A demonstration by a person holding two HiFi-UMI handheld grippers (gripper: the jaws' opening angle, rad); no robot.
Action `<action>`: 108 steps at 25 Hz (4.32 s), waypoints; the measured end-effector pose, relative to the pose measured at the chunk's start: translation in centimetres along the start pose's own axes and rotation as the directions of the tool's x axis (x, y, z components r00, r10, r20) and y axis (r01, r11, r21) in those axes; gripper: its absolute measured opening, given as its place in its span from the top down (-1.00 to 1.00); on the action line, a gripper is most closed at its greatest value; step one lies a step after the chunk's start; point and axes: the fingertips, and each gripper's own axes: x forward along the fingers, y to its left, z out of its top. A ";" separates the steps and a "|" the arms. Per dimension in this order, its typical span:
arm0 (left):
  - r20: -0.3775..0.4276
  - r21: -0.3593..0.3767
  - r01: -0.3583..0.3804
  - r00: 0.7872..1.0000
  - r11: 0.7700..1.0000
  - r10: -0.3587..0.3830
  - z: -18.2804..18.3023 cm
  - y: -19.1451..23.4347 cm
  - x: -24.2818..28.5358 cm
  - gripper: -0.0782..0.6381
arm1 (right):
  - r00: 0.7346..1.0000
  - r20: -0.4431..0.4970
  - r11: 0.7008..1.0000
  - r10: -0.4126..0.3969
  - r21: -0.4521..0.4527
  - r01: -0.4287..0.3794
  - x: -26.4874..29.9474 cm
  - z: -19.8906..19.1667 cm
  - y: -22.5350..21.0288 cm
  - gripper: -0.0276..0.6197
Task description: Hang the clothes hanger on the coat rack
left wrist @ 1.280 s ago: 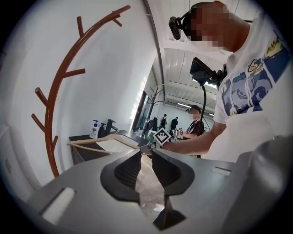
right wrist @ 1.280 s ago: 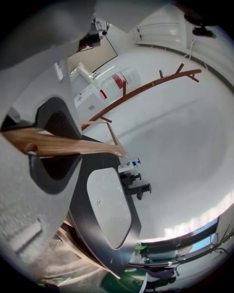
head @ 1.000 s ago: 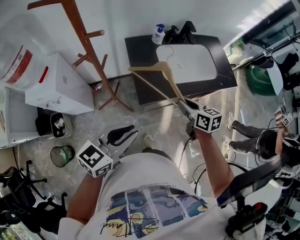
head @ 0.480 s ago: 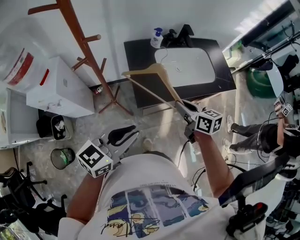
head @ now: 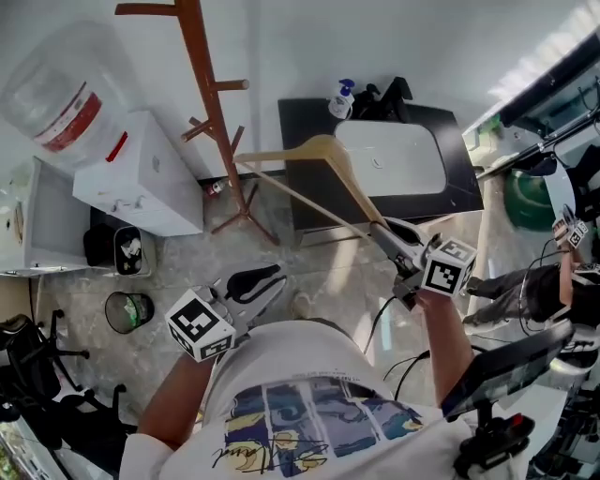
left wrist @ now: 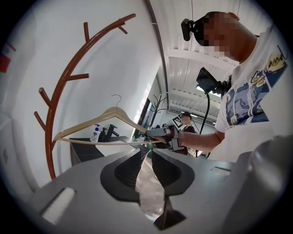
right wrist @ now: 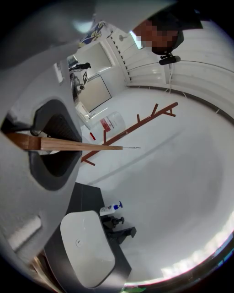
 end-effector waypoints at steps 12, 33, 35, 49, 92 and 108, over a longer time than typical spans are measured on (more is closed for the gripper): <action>0.040 -0.020 -0.075 0.996 0.997 0.076 0.2 1.4 -3.9 0.56 | 0.966 -0.033 0.965 0.256 -0.051 -0.257 2.0 4.0 9.1 0.76; 0.158 -0.022 -0.179 0.971 0.984 0.180 0.9 4.4 -10.6 0.56 | 0.935 0.045 0.919 0.351 -0.210 -0.335 14.7 15.4 16.0 0.76; 0.164 -0.026 -0.185 0.969 0.982 0.187 0.9 4.7 -11.2 0.56 | 0.942 0.051 0.926 0.331 -0.210 -0.314 15.9 15.7 16.0 0.76; 0.151 -0.002 -0.210 0.966 0.978 0.208 0.5 5.8 -15.5 0.56 | 0.978 0.079 0.964 0.194 -0.200 -0.175 19.7 14.2 14.8 0.76; 0.031 0.064 -0.037 0.999 0.997 0.035 -1.7 0.9 -20.9 0.56 | 0.929 0.347 0.976 -0.131 -0.121 0.183 13.1 1.5 10.6 0.67; -0.002 0.080 0.026 1.000 0.996 -0.026 -1.4 2.3 -19.3 0.56 | 0.961 0.198 0.922 -0.195 -0.296 0.248 10.6 -5.3 16.3 0.68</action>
